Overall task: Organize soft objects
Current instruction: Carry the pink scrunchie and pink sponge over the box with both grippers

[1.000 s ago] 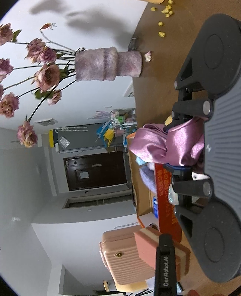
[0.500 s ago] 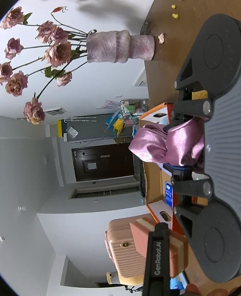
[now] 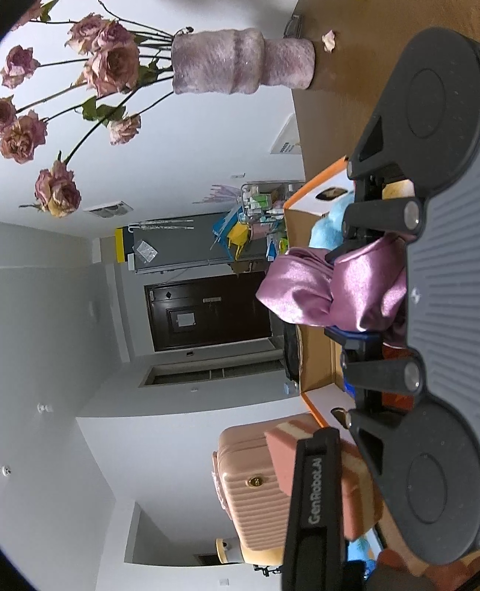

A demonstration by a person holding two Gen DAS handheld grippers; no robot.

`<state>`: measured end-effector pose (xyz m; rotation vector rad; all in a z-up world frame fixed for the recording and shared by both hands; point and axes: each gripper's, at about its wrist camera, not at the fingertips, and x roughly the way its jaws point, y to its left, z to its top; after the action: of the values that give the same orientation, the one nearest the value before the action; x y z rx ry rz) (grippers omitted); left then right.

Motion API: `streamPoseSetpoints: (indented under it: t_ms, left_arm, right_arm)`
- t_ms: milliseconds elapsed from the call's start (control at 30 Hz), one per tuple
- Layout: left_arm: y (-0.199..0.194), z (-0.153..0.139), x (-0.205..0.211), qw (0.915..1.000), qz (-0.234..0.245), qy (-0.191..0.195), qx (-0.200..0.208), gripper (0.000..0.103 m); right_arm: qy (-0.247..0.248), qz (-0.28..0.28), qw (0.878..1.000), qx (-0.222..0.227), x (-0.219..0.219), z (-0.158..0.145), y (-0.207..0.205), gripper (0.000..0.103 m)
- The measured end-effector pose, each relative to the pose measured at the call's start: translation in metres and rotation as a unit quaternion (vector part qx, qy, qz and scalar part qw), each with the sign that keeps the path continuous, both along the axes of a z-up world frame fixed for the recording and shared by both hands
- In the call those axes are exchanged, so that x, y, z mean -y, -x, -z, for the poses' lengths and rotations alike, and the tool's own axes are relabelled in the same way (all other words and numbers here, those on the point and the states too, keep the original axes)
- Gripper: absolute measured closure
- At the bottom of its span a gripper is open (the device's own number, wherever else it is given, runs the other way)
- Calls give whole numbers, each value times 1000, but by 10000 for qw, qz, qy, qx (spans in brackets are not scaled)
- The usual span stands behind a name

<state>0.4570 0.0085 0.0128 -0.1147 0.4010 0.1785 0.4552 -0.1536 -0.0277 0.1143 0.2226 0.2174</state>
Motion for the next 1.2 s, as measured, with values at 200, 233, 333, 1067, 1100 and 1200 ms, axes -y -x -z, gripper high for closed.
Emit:
streamPoseSetpoints:
  t_ms: [200,233,333,1067,1100,1200]
  left_arm:
    - [-15,0,-4,10000,-59,-3,3,32]
    - [-18,1,-5,10000,-63,7,-5,32]
    - [-25,2,-8,10000,-70,22,-13,32]
    - [-82,5,-21,9999,-55,31,136,31]
    - [-85,5,-21,9999,-51,28,147,31]
    - [-92,5,-22,9998,-54,10,175,31]
  right_arm:
    - [-38,-37,10000,6,-11,0,-14,70]
    - [-41,-43,10000,-1,-13,1,-16,70]
    - [-42,-72,10000,-7,-18,1,-24,70]
    - [4,-15,10000,18,-40,5,-72,69]
    - [9,-14,10000,24,-41,5,-75,69]
    - [32,0,10000,38,-45,6,-81,69]
